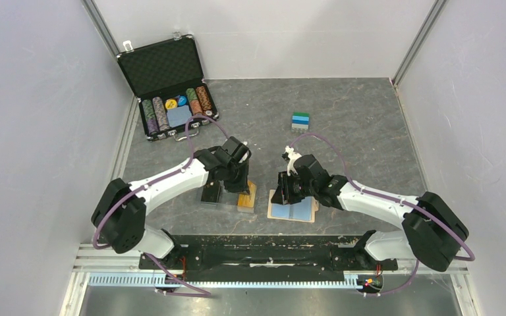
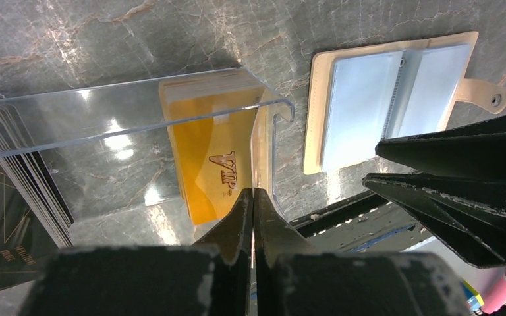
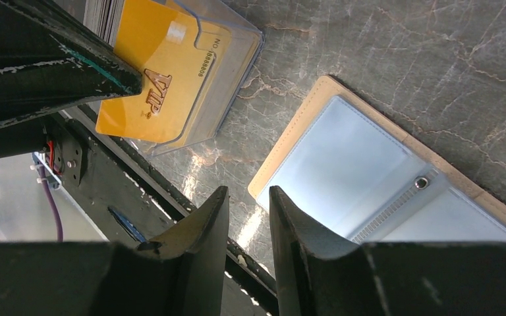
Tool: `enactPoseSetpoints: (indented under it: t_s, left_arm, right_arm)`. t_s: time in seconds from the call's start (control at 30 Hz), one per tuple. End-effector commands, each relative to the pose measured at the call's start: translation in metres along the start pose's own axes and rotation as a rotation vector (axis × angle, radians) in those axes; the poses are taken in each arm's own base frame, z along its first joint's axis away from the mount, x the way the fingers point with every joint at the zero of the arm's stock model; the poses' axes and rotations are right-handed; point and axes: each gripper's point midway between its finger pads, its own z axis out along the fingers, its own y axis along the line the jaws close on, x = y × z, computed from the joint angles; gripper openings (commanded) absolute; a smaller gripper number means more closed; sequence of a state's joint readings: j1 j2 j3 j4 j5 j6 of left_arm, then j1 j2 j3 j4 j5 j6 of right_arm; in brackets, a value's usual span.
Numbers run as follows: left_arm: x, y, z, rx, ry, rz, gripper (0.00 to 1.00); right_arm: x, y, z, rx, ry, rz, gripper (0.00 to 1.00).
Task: Put the credit cards into the card holder
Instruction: Pick up the credit card from the storage box, then insert the credit card into the card holder.
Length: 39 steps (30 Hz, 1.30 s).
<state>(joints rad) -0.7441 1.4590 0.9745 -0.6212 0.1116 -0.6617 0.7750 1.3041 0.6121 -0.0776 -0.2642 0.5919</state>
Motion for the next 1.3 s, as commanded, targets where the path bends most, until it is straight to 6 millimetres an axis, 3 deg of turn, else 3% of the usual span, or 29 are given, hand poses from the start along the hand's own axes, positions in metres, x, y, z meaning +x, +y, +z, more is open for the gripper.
enactPoseSetpoints:
  t_s: [0.0,0.27,0.43,0.73,0.97,1.27]
  left_arm:
    - [-0.001,0.004,-0.011,-0.019,-0.038,-0.012,0.02]
    - [-0.026,0.0,-0.069,-0.001,-0.235,-0.002,0.02]
    - [-0.023,-0.03,-0.078,0.195,-0.257,-0.015,0.02]
    - [-0.005,-0.085,-0.042,0.473,-0.19,-0.138,0.02]
    - [0.013,-0.125,-0.006,0.474,-0.113,-0.087,0.02]
    - [0.021,-0.122,0.031,0.411,-0.089,-0.082,0.02]
  right_arm:
    - [-0.027,0.013,-0.009,-0.009,-0.079,-0.041,0.31]
    - [-0.03,-0.005,-0.019,0.048,-0.091,-0.048,0.33]
    - [-0.027,-0.032,-0.029,0.101,-0.094,-0.011,0.33]
    - [-0.003,-0.071,-0.046,0.205,-0.073,0.041,0.33]
    - [0.016,-0.097,-0.059,0.334,-0.034,0.035,0.33]
    - [0.035,-0.119,-0.067,0.416,-0.002,0.037,0.3]
